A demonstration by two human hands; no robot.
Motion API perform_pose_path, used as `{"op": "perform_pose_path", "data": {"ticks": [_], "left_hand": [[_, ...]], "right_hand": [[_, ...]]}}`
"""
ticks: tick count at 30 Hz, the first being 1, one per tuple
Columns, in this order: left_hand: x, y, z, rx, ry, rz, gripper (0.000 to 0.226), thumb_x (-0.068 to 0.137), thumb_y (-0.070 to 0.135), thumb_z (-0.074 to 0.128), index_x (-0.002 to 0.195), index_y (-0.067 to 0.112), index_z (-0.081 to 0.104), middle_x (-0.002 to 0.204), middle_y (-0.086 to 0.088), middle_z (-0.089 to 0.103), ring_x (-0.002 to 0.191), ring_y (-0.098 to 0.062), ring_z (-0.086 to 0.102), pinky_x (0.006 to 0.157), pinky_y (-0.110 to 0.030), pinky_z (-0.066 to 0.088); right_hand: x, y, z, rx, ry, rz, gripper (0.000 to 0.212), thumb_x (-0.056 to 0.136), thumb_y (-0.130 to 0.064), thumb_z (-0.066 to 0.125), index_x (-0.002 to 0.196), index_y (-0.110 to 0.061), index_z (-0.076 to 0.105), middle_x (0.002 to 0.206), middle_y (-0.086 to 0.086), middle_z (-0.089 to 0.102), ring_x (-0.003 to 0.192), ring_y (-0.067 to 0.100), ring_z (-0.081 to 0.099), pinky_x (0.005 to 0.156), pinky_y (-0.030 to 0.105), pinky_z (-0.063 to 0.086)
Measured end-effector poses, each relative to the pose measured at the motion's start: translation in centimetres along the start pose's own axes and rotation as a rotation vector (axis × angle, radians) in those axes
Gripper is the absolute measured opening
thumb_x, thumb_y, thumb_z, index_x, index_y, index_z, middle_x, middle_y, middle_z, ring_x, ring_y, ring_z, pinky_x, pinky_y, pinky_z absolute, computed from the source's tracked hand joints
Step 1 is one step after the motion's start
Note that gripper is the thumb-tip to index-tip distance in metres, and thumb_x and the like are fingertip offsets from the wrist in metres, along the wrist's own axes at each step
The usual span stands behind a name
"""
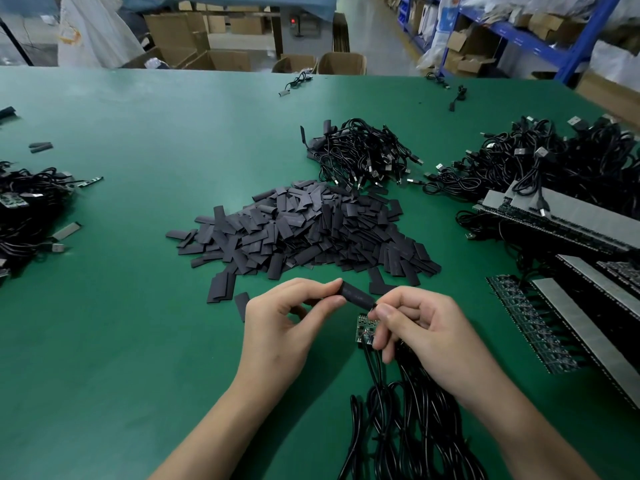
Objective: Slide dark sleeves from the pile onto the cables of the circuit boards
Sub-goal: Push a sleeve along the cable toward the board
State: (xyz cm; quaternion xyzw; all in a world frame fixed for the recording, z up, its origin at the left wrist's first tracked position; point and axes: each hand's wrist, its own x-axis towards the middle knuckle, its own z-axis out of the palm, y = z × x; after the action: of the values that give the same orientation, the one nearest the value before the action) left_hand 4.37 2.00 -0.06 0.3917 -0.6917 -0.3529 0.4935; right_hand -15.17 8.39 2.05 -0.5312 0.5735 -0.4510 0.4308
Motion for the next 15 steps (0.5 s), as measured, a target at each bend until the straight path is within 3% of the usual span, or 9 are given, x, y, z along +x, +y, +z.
{"op": "perform_pose_path", "data": {"ticks": [4,9,13,15], "left_hand": [[0.00,0.11,0.06,-0.042,-0.032,-0.026,0.020,0.085,0.026,0.075,0.105,0.027,0.080,0.095,0.016,0.076,0.085,-0.008,0.071,0.072,-0.018,0.050],[-0.17,0.52,0.32,-0.171,-0.036,-0.105,0.021,0.084,0.027,0.076,0.104,0.031,0.081,0.097,0.011,0.079,0.092,-0.009,0.075,0.080,-0.022,0.056],[0.04,0.78,0.61,-0.414,-0.003,-0.258,0.017,0.079,0.021,0.078,0.096,0.021,0.081,0.086,-0.006,0.079,0.079,-0.015,0.075,0.070,-0.021,0.056],[0.28,0.66,0.41,-0.474,0.028,-0.309,0.015,0.078,0.020,0.078,0.093,0.015,0.080,0.082,-0.011,0.078,0.076,-0.017,0.075,0.068,-0.021,0.056]], "right_hand": [[-0.01,0.17,-0.01,0.005,-0.005,0.001,0.022,0.104,-0.013,0.059,0.088,-0.021,0.071,0.075,0.009,0.075,0.058,0.022,0.069,0.070,0.025,0.055],[0.06,0.39,-0.03,0.012,-0.017,-0.005,0.022,0.104,-0.016,0.059,0.089,-0.024,0.073,0.076,0.008,0.075,0.059,0.022,0.070,0.073,0.024,0.054],[-0.13,0.21,0.45,-0.041,-0.071,-0.014,0.013,0.095,-0.035,0.064,0.092,-0.029,0.075,0.082,0.004,0.077,0.071,0.020,0.074,0.080,0.030,0.058],[-0.27,0.06,0.03,-0.168,-0.096,-0.040,0.016,0.089,-0.045,0.066,0.100,-0.037,0.075,0.091,-0.007,0.078,0.085,0.011,0.075,0.085,0.025,0.057]]}}
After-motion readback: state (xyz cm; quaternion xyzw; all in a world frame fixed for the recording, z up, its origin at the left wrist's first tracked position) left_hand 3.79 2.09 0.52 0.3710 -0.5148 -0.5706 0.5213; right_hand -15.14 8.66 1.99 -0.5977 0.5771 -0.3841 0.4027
